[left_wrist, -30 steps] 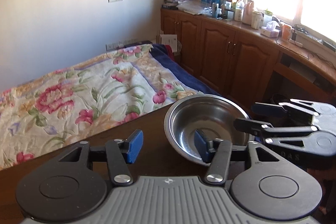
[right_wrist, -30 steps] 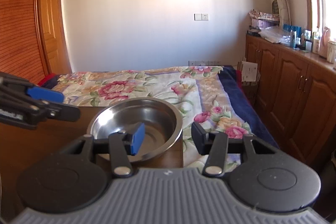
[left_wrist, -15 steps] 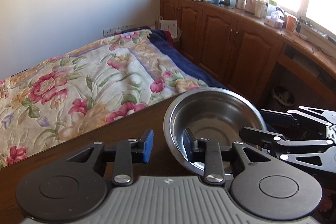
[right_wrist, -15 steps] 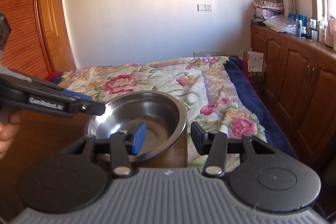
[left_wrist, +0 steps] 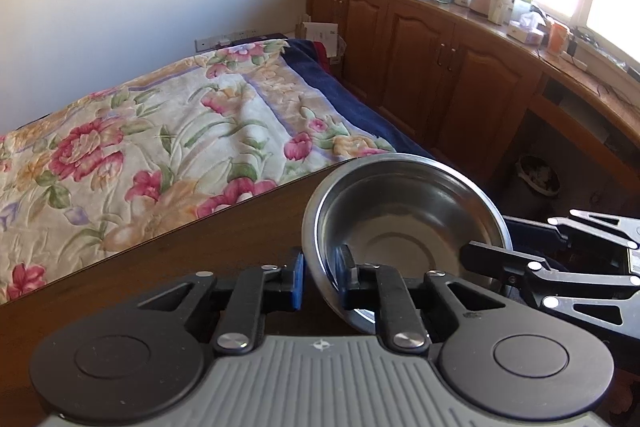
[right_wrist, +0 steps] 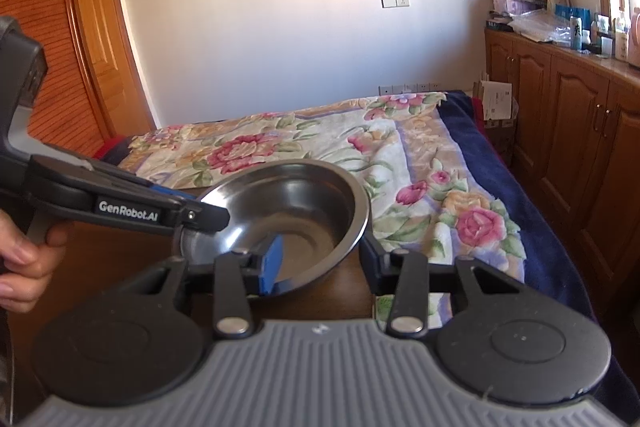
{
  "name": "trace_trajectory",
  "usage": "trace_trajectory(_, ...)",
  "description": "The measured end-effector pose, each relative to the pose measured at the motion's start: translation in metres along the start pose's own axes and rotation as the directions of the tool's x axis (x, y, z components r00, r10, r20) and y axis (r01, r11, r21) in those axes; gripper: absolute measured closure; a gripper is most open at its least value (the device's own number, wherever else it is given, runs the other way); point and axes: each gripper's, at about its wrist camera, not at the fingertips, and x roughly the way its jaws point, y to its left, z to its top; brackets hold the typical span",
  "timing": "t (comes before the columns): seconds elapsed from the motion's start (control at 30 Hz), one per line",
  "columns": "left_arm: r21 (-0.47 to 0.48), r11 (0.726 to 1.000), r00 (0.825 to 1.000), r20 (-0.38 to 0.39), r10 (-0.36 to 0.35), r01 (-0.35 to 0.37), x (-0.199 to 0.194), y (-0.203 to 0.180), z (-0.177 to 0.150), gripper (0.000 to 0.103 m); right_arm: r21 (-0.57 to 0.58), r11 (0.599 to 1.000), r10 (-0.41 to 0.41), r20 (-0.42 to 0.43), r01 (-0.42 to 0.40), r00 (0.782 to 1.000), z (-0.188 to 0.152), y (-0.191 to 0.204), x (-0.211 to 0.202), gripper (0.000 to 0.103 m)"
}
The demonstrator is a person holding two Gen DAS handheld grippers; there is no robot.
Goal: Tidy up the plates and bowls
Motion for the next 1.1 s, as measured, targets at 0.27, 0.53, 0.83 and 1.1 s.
trace_trajectory(0.27, 0.001, 1.000, 1.000, 0.023, 0.001, -0.001, -0.020, 0.000, 0.003, 0.087, 0.012, 1.000, 0.009, 0.000, -0.009, 1.000, 0.001, 0.000, -0.006, 0.075)
trace_trajectory(0.53, 0.007, 1.000, 0.998, 0.069, 0.000, 0.000, -0.048, -0.001, 0.001, 0.088, 0.007, 1.000, -0.006, 0.024, 0.006, 1.000, 0.006, 0.005, -0.017, 0.075)
trace_trajectory(0.83, 0.011, 1.000, 0.996, 0.084, 0.004, -0.005, -0.078, 0.002, -0.013, 0.088, 0.001, 1.000, 0.003, 0.030, -0.003, 1.000, 0.009, 0.015, -0.032, 0.076)
trace_trajectory(1.1, -0.004, 0.999, 0.995, 0.092, 0.034, -0.034, -0.104, 0.008, -0.033, 0.091, 0.006, 1.000, 0.020, 0.019, -0.020, 1.000, 0.007, 0.029, -0.041, 0.080)
